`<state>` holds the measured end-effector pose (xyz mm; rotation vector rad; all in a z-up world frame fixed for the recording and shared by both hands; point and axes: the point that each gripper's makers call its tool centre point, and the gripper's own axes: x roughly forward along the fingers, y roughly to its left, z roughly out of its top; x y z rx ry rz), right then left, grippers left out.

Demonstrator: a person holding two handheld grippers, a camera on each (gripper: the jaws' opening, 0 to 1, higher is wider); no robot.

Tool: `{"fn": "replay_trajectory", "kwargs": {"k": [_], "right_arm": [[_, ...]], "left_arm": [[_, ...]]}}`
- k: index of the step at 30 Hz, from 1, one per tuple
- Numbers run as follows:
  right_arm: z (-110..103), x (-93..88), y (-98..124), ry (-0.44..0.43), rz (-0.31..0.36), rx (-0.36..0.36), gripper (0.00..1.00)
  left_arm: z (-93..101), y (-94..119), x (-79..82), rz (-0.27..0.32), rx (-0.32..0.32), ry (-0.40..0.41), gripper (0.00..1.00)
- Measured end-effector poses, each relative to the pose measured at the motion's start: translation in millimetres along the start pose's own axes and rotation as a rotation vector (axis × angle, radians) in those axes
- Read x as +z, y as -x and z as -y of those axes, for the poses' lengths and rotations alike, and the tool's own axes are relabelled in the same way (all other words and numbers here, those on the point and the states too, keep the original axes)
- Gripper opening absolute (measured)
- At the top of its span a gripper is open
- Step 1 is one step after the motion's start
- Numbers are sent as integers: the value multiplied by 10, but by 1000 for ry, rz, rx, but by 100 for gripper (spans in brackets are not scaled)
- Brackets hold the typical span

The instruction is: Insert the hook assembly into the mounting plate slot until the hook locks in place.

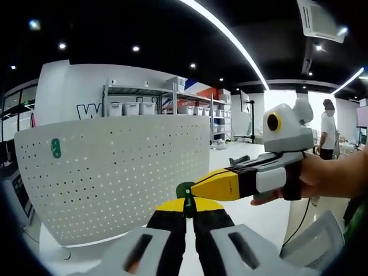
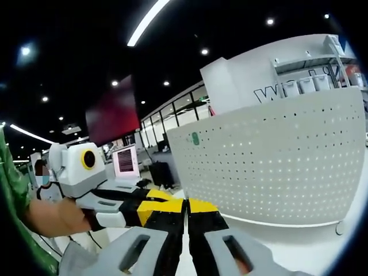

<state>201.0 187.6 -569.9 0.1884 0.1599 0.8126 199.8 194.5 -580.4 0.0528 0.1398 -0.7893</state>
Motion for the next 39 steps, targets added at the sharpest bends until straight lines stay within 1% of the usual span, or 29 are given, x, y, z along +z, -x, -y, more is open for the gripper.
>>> {"fn": "replay_trajectory", "kwargs": {"k": [10,13,22,28,37,39], "right_arm": [[-16,-2,7,11,0,4,1],[0,9,14,8,5,-4,7],[27,37,38,15,15,-10,7],[53,27,71,18,10,-17,9],[94,12,116,56,-10,-26,13],[100,-15,136,61,-25,-16,16]], "left_arm": [[1,15,-3,-2,2,-8,3],[9,17,-6,-4,-1,-8,3],[17,18,-5,-5,2,-21,3],[-18,26,3,-2,11,-21,3],[-46,21,-3,-4,18,-18,3],[-71,30,-4,-6,23,-20,3]]}}
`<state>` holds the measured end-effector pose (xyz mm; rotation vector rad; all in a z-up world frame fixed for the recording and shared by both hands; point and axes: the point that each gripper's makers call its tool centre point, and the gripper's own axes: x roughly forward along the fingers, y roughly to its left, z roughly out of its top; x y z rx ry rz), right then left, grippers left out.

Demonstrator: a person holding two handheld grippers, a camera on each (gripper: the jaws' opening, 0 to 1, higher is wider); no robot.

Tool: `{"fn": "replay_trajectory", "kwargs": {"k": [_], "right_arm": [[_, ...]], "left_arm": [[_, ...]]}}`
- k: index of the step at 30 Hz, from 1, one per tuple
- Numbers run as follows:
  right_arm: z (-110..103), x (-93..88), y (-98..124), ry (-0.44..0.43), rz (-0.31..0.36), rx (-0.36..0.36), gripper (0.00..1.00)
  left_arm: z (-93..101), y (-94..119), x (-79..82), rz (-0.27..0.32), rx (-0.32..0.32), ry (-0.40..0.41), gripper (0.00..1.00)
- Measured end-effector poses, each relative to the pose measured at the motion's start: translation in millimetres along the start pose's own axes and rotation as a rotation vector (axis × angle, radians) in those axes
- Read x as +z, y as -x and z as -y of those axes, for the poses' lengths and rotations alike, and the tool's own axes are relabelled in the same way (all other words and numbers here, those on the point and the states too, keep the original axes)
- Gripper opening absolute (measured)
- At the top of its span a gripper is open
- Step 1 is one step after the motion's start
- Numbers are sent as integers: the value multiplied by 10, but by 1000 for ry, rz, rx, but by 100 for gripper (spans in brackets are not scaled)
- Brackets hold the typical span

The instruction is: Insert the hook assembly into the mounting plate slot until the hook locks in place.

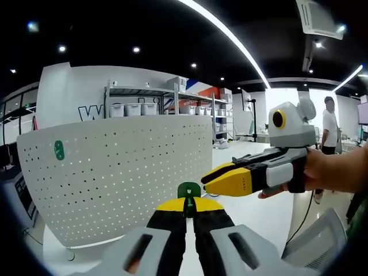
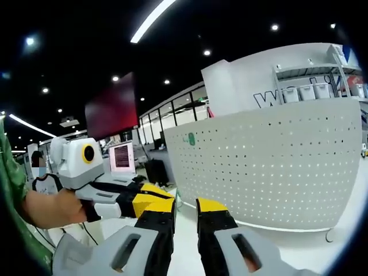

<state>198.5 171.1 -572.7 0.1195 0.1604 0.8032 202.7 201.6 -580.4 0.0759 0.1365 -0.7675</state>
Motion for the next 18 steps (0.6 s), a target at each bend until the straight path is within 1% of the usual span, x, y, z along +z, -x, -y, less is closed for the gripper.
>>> {"fn": "replay_trajectory", "kwargs": {"k": [2,6,11,18], "right_arm": [[6,-27,22,8,-13,7,19],[-18,-56,52,16,-27,28,29],[-26,-100,64,27,-46,33,34],[-54,-174,92,51,-85,44,50]], "left_arm": [[-21,8,1,1,3,2,3],[-41,11,-1,0,8,4,3],[-46,0,7,3,9,5,3],[-61,-1,-1,-2,13,6,3]]}}
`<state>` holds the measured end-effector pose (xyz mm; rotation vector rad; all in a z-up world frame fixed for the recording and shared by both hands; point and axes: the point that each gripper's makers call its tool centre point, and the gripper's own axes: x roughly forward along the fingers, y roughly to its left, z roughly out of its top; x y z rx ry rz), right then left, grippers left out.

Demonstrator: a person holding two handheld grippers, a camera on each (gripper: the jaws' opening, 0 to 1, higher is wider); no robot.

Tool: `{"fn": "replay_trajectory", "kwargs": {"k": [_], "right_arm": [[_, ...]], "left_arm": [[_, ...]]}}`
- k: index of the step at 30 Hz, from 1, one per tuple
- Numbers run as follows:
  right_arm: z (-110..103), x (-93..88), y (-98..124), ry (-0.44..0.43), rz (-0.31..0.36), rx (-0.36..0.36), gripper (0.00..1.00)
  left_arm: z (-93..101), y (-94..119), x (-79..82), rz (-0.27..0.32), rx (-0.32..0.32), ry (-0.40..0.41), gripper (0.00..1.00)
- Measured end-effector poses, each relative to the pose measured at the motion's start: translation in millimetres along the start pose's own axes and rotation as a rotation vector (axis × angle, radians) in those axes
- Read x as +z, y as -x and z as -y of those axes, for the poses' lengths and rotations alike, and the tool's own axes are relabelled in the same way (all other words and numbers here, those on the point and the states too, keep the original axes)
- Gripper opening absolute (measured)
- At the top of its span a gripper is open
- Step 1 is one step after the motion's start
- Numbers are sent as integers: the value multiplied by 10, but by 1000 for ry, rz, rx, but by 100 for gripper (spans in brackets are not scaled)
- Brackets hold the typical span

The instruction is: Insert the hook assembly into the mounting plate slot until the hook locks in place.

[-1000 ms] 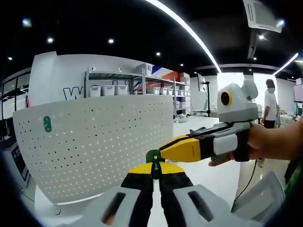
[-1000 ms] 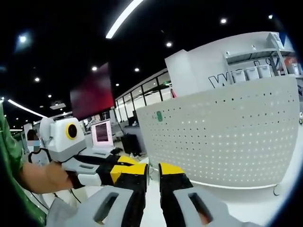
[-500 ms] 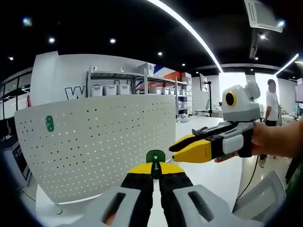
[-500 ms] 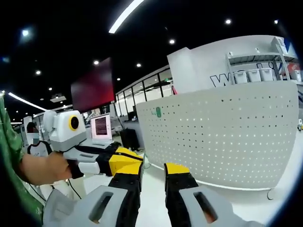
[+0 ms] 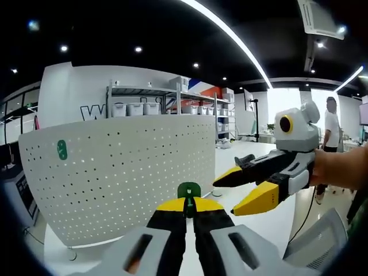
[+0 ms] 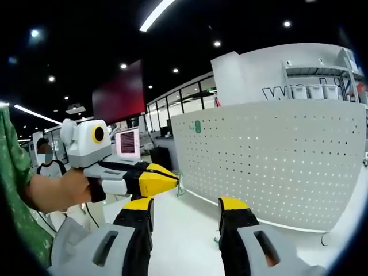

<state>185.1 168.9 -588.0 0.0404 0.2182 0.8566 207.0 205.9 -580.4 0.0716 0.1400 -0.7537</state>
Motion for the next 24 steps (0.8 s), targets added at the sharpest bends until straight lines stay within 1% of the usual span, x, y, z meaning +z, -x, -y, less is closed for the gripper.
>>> {"fn": "replay_trajectory", "kwargs": {"k": [4,9,13,14,15,16,20,24], "right_arm": [[-37,-67,17,21,-32,9,57],[-62,-121,22,35,-58,4,67],[-65,-129,26,58,-64,-12,79],[-57,-133,26,58,-65,-17,83],[-39,-133,27,66,-63,-32,88],[-39,-135,28,71,-62,-35,91],[-42,-140,41,70,-59,-38,98],[-62,-140,66,62,-58,-38,100]], "left_arm": [[-9,0,0,-1,3,2,3],[-20,5,-4,-3,9,5,3],[-36,22,-3,-3,16,8,3],[-40,26,-3,-3,19,9,3],[-45,31,-2,-2,21,10,3],[-52,36,-3,-2,24,12,3],[-62,58,-4,-2,33,16,3],[-70,71,-6,-2,44,20,3]]}}
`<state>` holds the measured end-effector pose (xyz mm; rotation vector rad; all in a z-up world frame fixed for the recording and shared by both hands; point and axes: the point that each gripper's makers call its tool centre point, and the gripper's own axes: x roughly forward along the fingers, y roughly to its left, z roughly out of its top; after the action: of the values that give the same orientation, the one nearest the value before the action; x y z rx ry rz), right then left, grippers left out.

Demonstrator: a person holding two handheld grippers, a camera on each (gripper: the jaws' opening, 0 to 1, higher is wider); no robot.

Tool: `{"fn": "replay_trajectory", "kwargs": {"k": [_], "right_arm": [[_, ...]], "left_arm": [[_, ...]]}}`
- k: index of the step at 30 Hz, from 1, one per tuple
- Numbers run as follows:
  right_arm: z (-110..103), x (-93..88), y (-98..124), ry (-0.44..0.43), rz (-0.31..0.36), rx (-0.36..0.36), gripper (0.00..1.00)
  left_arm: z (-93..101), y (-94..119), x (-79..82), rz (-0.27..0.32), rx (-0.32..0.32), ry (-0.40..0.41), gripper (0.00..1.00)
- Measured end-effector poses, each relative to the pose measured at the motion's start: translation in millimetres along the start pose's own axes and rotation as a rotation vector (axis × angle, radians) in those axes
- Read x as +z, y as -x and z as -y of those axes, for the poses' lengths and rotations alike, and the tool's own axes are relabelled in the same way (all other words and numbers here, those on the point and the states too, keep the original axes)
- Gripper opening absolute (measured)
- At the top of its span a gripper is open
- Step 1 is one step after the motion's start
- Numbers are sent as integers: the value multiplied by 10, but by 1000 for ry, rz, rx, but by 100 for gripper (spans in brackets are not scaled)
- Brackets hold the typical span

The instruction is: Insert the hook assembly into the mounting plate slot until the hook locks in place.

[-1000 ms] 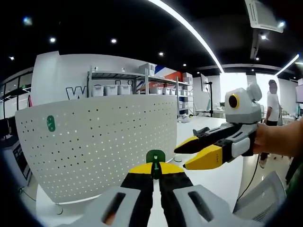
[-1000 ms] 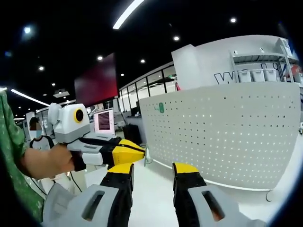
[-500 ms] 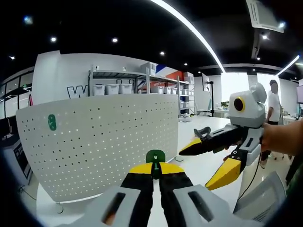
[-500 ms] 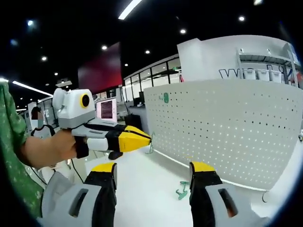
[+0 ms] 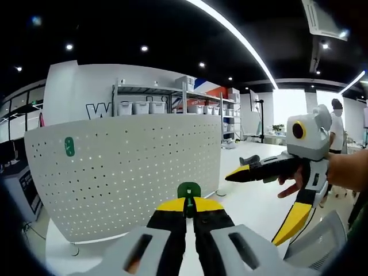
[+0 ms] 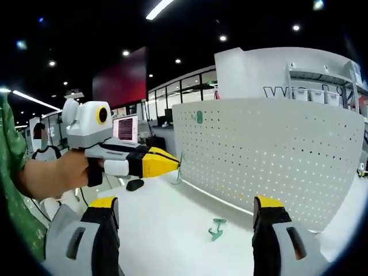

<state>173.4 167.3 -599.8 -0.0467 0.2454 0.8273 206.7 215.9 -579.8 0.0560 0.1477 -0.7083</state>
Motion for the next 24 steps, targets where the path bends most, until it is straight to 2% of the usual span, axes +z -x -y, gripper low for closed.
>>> {"fn": "replay_trajectory", "kwargs": {"k": [16,24], "right_arm": [[30,-71,149,-8,-12,-12,100],[62,-86,188,-14,-5,4,100]], "left_arm": [[-37,14,47,13,50,19,3],[-122,10,181,27,107,17,3]]}}
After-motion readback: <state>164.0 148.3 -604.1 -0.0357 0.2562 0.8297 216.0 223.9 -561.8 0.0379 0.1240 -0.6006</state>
